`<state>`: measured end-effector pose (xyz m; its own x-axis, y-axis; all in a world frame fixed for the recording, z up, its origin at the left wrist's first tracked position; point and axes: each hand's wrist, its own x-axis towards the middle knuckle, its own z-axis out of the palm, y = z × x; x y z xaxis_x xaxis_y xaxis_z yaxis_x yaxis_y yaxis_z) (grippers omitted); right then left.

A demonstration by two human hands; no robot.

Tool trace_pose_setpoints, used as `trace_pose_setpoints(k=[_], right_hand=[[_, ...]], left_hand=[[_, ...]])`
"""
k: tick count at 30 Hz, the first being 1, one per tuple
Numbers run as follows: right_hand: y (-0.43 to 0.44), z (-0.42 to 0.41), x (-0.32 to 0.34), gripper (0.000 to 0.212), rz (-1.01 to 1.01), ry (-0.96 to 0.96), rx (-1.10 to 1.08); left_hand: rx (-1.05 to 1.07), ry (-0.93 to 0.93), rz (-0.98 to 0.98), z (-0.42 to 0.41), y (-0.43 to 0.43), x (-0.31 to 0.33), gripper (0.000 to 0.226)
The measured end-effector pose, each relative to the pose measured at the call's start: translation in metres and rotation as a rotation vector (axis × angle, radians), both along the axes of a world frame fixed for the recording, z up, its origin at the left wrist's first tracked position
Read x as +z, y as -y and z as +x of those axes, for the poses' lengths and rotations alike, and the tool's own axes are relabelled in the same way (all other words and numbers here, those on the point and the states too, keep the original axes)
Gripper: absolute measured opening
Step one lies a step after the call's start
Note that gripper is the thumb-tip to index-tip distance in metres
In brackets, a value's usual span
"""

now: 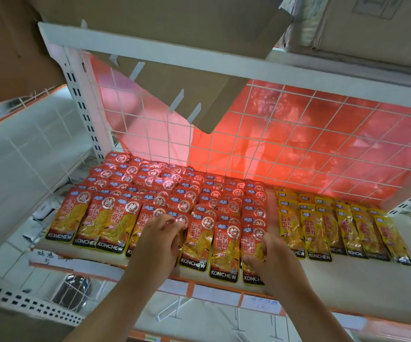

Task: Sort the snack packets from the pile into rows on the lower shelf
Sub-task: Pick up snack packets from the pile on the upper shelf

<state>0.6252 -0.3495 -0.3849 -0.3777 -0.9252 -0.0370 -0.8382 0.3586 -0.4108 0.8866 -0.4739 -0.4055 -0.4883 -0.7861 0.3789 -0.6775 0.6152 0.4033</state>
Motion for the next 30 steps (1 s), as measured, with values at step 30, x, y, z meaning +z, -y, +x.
trace_pose_setpoints(k=[30], right_hand=[[-0.004, -0.006, -0.012, 0.049, -0.081, 0.059, -0.058]], left_hand=[[-0.029, 0.017, -0.105, -0.004, 0.014, 0.003, 0.045]])
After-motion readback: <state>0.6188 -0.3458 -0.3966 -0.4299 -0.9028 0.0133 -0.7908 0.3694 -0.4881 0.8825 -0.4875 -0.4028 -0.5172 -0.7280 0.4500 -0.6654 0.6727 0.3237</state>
